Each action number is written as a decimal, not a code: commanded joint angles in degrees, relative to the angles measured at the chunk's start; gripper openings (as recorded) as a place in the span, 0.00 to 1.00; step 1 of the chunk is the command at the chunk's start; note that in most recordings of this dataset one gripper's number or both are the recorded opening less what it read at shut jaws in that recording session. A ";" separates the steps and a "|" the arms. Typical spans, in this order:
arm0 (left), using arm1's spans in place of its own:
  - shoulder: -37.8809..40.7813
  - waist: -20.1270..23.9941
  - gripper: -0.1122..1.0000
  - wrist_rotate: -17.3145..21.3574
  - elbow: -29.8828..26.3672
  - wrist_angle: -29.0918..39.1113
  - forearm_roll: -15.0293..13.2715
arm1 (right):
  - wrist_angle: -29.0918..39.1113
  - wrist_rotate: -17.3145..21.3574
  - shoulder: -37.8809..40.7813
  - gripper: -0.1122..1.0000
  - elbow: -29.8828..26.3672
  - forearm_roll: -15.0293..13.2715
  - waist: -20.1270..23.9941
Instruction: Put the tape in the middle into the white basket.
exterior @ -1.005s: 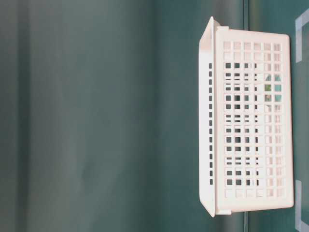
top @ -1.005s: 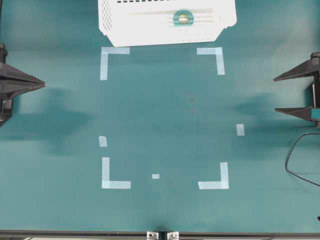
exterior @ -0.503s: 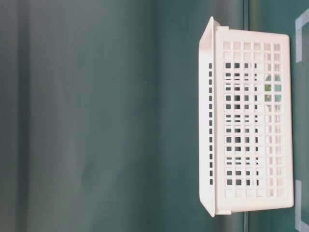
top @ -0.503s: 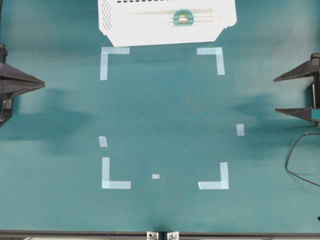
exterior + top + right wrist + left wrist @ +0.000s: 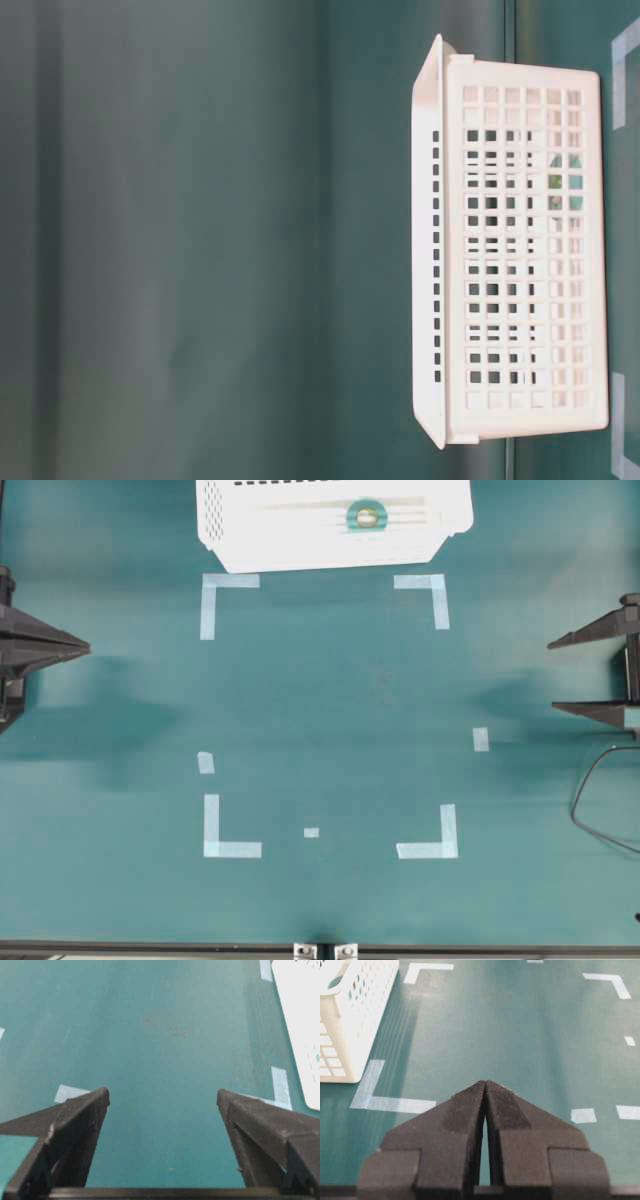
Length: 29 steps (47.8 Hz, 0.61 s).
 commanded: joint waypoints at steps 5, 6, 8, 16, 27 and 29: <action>0.44 0.18 0.00 0.00 -0.62 -0.53 -0.09 | -0.70 0.09 0.26 0.96 -0.79 -1.14 0.00; 0.44 0.18 0.00 0.00 -0.62 -0.53 -0.09 | -0.53 0.09 0.26 0.96 -0.97 -1.14 0.00; 0.44 0.18 0.00 0.00 -0.70 -0.53 -0.09 | -0.09 0.09 0.18 0.96 -1.41 -1.14 0.00; 0.44 0.18 0.00 0.00 -0.62 -0.53 -0.09 | 1.85 0.26 -0.62 0.96 -3.78 -1.14 0.00; 0.44 0.18 0.00 0.00 -0.62 -0.53 -0.09 | 2.02 0.26 -1.41 0.96 -4.83 -1.14 0.00; 0.44 0.18 0.00 0.00 -0.70 -0.53 -0.09 | 2.11 0.09 -1.32 0.96 -4.66 -1.23 -0.09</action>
